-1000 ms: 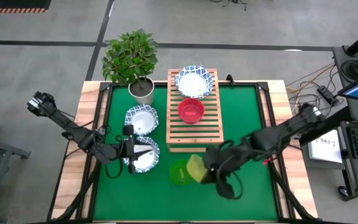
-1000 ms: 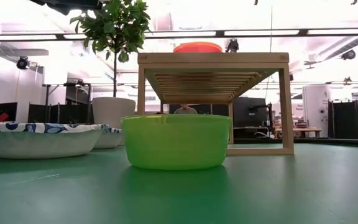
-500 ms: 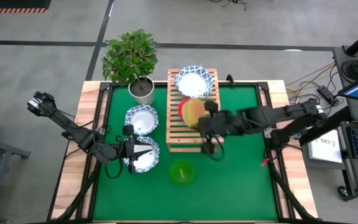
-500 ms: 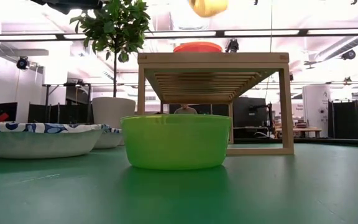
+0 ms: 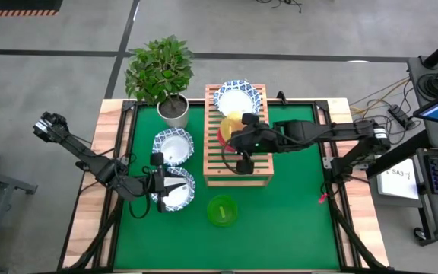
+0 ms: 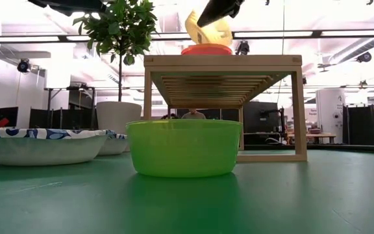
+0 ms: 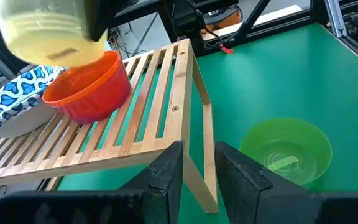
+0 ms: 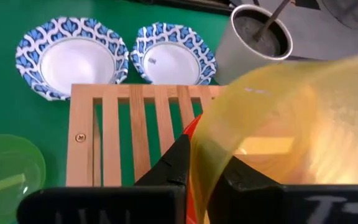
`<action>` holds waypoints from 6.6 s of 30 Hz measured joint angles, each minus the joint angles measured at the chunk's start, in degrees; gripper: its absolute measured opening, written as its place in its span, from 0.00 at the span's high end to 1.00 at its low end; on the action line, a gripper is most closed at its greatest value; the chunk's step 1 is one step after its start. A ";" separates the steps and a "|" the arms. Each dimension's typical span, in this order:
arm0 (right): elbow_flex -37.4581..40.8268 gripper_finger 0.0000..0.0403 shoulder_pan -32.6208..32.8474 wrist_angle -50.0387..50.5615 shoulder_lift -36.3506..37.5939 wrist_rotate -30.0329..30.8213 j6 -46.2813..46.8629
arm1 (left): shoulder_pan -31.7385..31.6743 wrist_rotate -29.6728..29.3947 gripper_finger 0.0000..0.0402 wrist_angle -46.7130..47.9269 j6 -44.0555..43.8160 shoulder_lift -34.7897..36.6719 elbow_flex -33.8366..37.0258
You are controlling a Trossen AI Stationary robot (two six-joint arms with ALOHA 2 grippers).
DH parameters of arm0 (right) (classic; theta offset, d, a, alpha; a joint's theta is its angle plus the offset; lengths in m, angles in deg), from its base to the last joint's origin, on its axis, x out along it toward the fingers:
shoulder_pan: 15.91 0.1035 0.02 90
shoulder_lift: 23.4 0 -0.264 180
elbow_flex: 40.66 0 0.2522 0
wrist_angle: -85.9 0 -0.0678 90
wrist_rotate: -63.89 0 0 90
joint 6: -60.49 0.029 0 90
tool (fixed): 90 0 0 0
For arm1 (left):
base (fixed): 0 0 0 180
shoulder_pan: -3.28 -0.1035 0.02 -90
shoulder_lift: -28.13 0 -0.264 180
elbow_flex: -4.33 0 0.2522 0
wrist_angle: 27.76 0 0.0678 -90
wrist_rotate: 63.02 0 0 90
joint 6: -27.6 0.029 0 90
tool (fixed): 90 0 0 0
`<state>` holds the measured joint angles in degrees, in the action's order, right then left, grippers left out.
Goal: Place and stack bowls onto a shelf
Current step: Stack the yellow bowl on top of the red bowl on the shelf, then stack the white patterned bowl on top of the other white patterned bowl on the shelf
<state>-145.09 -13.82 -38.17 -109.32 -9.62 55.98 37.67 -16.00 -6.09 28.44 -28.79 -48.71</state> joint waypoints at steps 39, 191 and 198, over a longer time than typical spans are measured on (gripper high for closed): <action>0.11 0.98 -2.12 0.73 -7.16 1.33 9.26 | 0.00 0.00 0.81 -0.12 -0.04 0.00 0.00; 35.67 0.98 33.53 -18.45 17.92 14.78 9.97 | -47.74 27.02 0.87 40.72 25.97 -46.79 -70.34; 35.67 0.98 33.53 -18.45 17.92 14.78 9.90 | -47.71 26.95 0.76 41.15 25.55 -46.90 -70.64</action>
<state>-109.42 19.70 -56.62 -91.40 5.16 65.88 -10.04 10.95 35.05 53.99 -75.70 -119.36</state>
